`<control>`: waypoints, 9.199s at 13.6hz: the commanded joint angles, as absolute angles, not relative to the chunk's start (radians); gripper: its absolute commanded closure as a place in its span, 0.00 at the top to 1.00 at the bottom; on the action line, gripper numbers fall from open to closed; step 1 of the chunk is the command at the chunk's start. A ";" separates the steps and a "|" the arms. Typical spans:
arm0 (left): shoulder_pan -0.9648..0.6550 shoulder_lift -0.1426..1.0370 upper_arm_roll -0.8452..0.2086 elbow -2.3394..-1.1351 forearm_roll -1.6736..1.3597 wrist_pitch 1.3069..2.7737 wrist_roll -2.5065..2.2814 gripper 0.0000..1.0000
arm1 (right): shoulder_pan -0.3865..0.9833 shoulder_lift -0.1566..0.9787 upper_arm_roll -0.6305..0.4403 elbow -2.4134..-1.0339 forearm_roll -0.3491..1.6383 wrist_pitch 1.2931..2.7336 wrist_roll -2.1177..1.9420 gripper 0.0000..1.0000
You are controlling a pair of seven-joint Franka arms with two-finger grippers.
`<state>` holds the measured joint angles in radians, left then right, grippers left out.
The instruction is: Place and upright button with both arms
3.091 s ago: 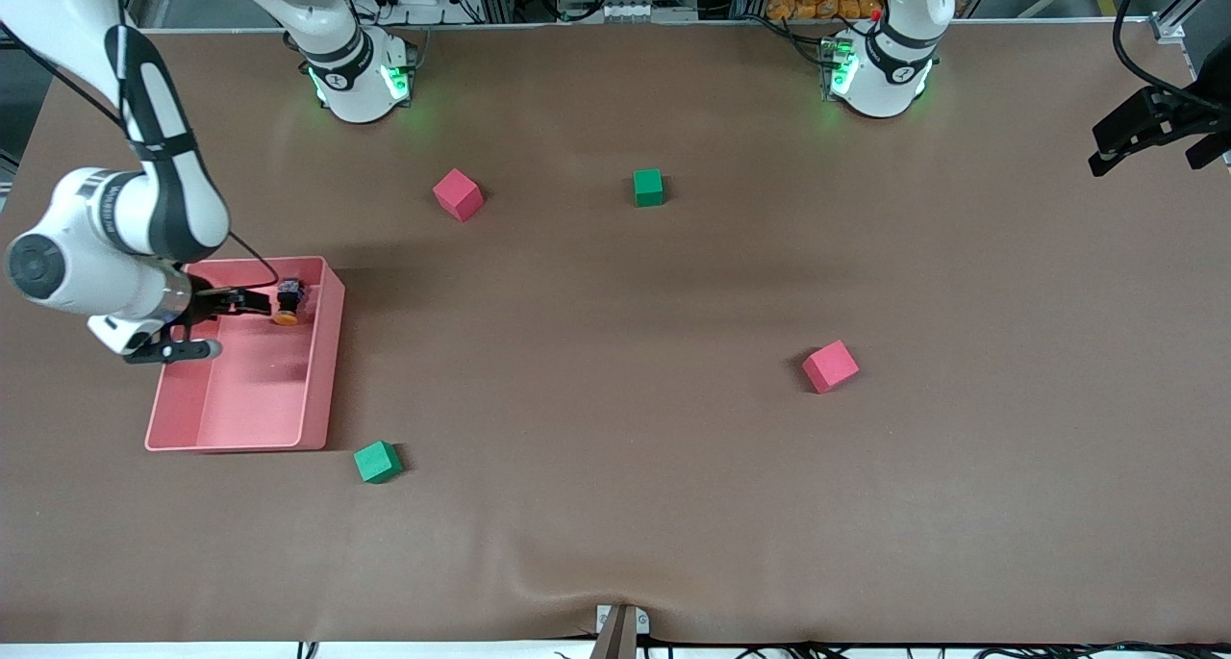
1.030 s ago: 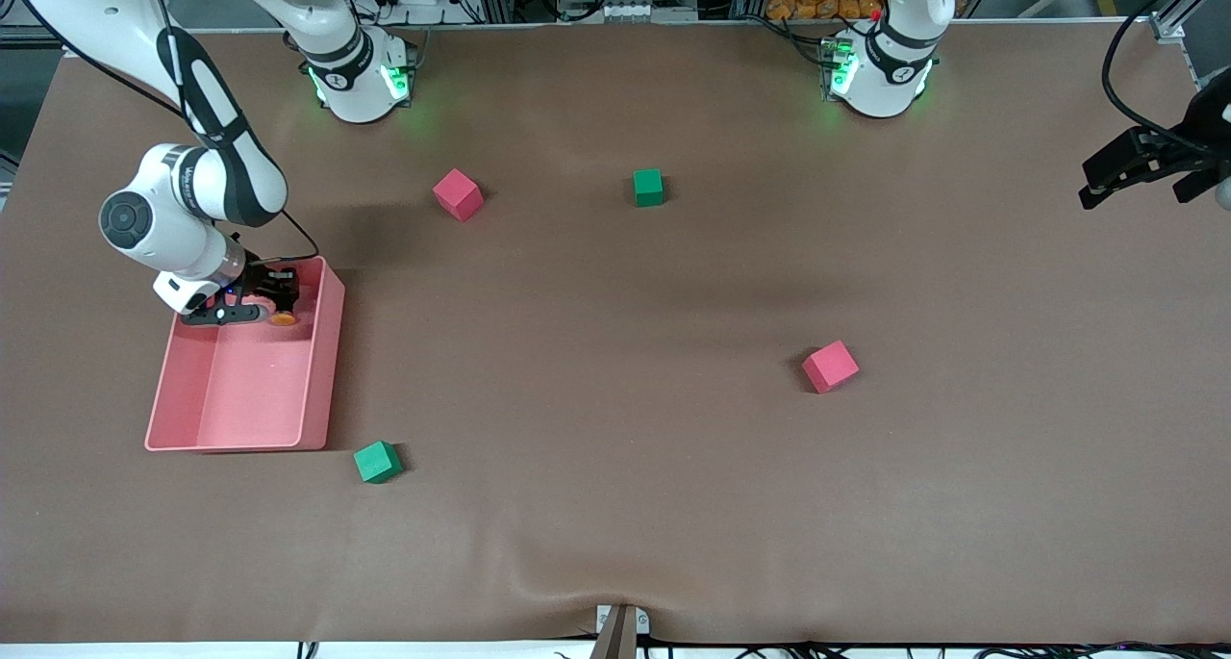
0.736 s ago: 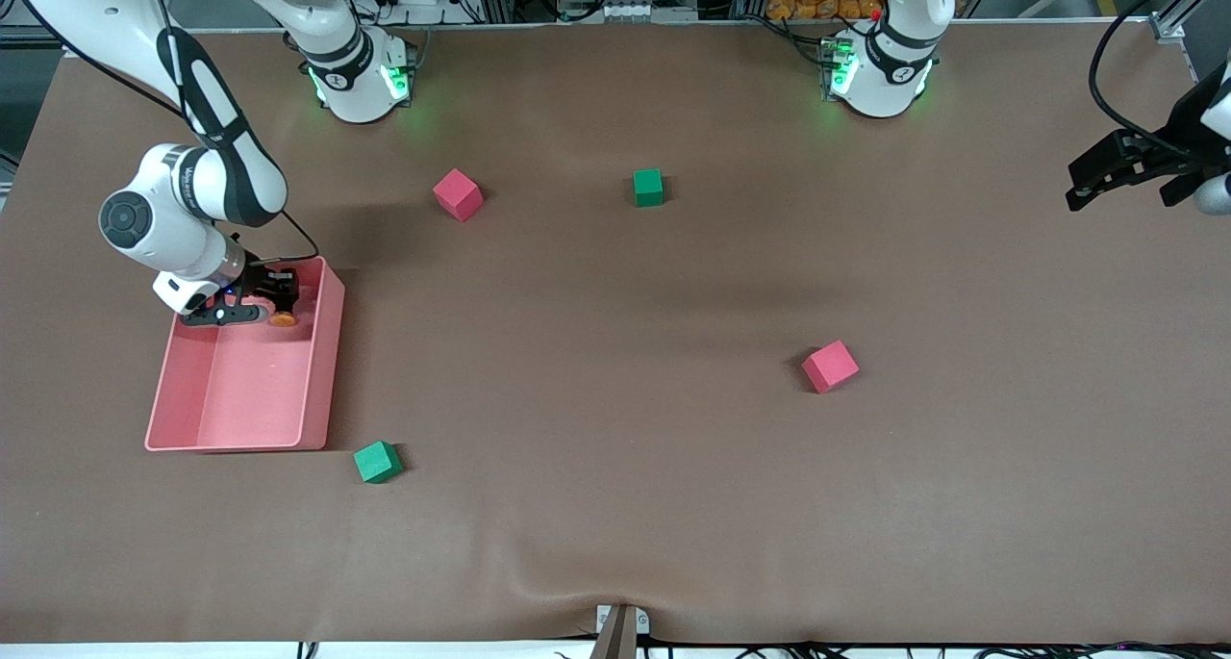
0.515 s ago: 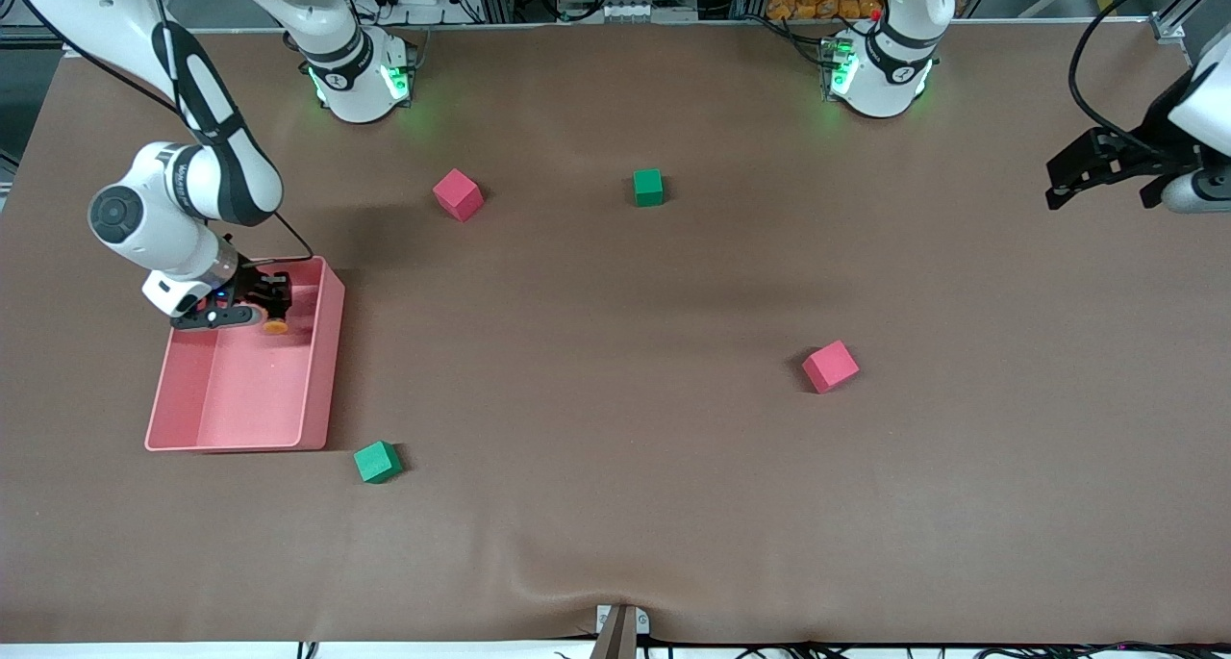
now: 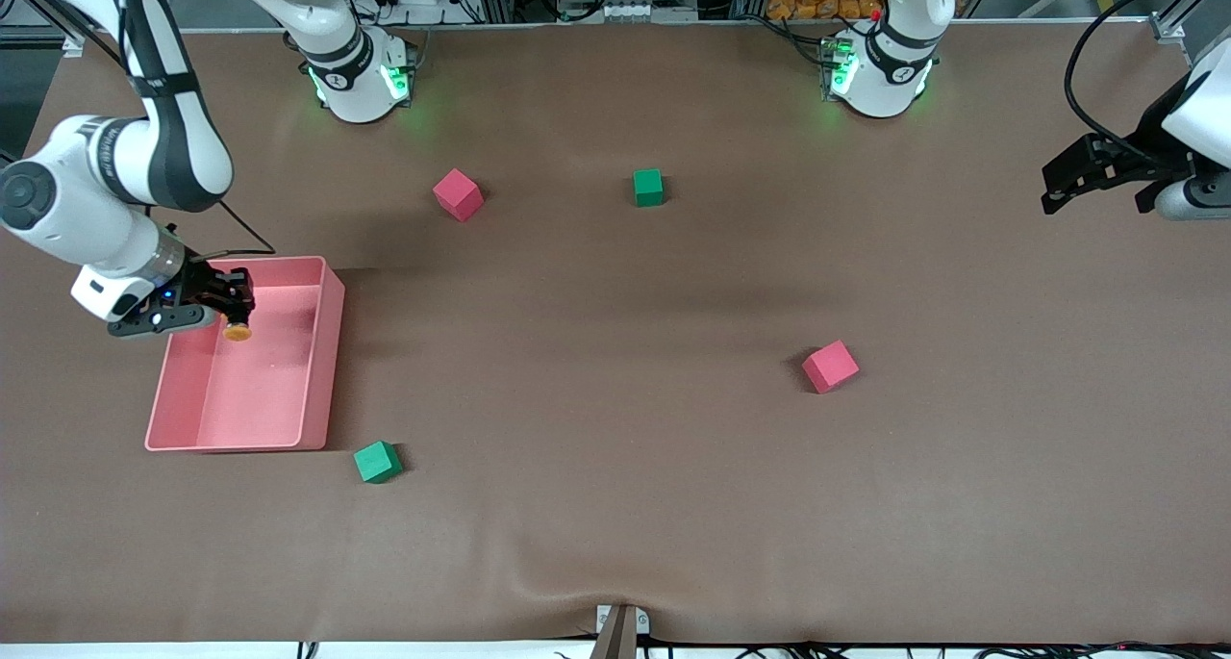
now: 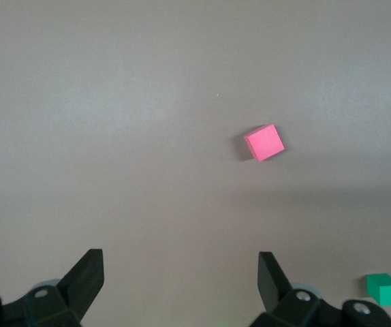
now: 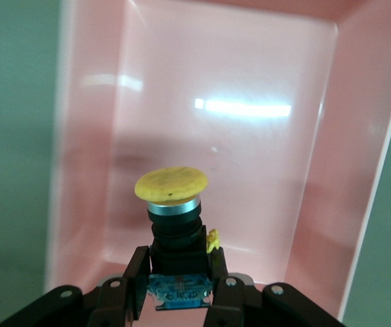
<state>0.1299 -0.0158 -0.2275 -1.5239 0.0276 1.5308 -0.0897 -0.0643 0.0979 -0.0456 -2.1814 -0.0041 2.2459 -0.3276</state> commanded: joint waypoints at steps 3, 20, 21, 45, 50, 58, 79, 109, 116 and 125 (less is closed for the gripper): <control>0.138 0.005 -0.229 -1.513 0.040 1.543 -0.101 1.00 | 0.173 0.165 -0.048 -1.936 -0.012 2.120 -0.310 0.00; 0.068 0.282 -0.232 -1.511 0.031 1.626 -0.100 1.00 | 0.817 0.787 -0.046 -1.456 0.074 2.365 0.615 0.00; 0.036 0.297 -0.232 -1.511 0.032 1.626 -0.104 1.00 | 0.840 0.819 -0.046 -1.430 0.075 2.394 0.649 0.00; -0.367 0.784 -0.232 -1.411 -0.149 2.018 -0.727 1.00 | 0.212 0.008 -0.058 -1.802 0.064 1.781 0.016 1.00; -0.426 0.836 -0.232 -1.399 -0.150 2.056 -0.745 1.00 | 0.140 -0.040 -0.061 -1.683 -0.070 1.584 0.002 1.00; -0.491 0.905 -0.230 -1.321 -0.150 2.056 -0.744 0.88 | -0.064 -0.037 -0.155 -1.644 0.066 1.516 -0.293 1.00; -0.587 0.775 -0.212 -1.298 0.121 2.059 -1.053 0.00 | -0.060 0.005 0.037 -1.457 -0.006 1.468 -0.026 1.00; -0.983 1.069 -0.175 -1.368 1.602 1.922 -2.433 1.00 | -0.071 0.011 0.037 -1.463 0.020 1.385 0.077 1.00; -1.068 0.864 -0.181 -1.362 1.085 1.879 -2.329 1.00 | -0.074 0.011 0.035 -1.466 0.020 1.385 0.075 1.00; -0.804 0.392 -0.169 -1.362 0.525 1.813 -1.736 1.00 | -0.074 0.011 0.035 -1.465 0.020 1.387 0.074 1.00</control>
<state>-0.9158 0.4957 -0.1589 -1.3146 0.6136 1.8146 -1.8718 -0.0568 0.0077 0.0247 -1.4776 0.0133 1.3924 0.0713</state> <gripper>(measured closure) 0.000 0.000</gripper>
